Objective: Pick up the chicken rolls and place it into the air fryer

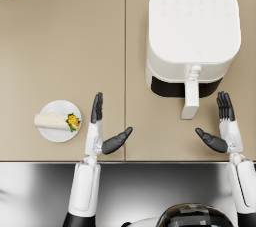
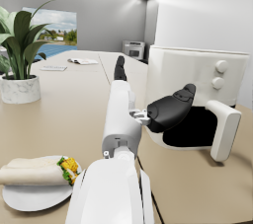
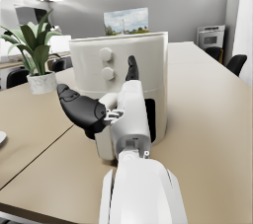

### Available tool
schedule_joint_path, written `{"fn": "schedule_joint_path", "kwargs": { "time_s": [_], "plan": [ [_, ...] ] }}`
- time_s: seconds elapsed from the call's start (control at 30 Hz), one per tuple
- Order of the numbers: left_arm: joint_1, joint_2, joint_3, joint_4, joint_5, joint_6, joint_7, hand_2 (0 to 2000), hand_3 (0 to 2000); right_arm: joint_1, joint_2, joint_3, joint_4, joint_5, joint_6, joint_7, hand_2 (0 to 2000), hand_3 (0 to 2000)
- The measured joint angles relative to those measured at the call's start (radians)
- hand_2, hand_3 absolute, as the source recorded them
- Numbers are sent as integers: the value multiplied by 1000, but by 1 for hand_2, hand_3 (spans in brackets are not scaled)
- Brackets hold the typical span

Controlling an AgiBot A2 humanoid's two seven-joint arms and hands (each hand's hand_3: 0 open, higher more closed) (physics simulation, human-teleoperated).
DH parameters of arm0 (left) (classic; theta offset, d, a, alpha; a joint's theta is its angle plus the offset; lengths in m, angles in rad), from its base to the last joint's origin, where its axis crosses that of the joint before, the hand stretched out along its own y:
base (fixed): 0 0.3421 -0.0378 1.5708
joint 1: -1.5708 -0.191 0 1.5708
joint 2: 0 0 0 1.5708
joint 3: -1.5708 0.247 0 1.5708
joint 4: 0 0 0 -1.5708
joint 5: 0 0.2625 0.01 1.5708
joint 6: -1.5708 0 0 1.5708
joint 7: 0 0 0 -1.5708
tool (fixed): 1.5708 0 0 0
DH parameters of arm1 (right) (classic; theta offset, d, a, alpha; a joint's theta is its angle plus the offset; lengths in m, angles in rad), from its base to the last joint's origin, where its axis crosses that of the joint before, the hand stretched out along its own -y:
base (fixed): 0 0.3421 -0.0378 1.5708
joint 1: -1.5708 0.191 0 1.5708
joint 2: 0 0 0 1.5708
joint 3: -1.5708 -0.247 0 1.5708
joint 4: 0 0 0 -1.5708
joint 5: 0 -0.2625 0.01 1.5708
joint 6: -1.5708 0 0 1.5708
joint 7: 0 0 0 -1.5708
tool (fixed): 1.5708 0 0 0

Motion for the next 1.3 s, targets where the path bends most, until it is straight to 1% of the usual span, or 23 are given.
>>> {"fn": "schedule_joint_path", "kwargs": {
  "time_s": [0.17,0.27,0.53,0.7,0.77,0.8,0.87,0.9,0.97,1.03,1.1,1.3],
  "plan": [
    [-11,9,-91,-20,223,-1,-1,0,0,4,-15,6,-8,223,-1,1,0,0],
    [-24,14,-142,-36,357,-1,-1,0,0,5,-24,17,-5,295,-1,1,0,0],
    [-42,26,-313,-40,718,-1,-1,0,0,8,-43,13,-13,334,-1,1,0,0],
    [-35,22,-417,-11,944,-1,-1,0,0,0,-51,3,-20,336,-1,1,0,0],
    [-28,18,-446,4,1034,-131,-30,0,0,1,-56,2,-24,336,-1,1,0,0],
    [-22,14,-456,10,1080,-179,-43,0,0,1,-58,1,-26,336,-1,1,0,0],
    [-5,2,-479,25,1171,-240,-59,0,0,0,-61,2,-28,336,-1,1,0,0],
    [3,-4,-488,34,1216,-313,-75,0,0,-2,-63,2,-29,336,-1,1,0,0],
    [17,-13,-507,50,1307,-403,-95,0,0,-5,-65,-1,-32,337,-1,1,0,0],
    [22,-17,-516,62,1398,-450,-105,0,0,-7,-69,-4,-32,337,-1,1,0,0],
    [21,-17,-512,73,1489,-474,-112,0,0,-6,-73,-7,-33,337,-1,1,0,0],
    [-1,-7,-439,123,1762,-500,-117,0,0,-3,-86,-11,-41,336,-1,1,0,0]
  ]
}}
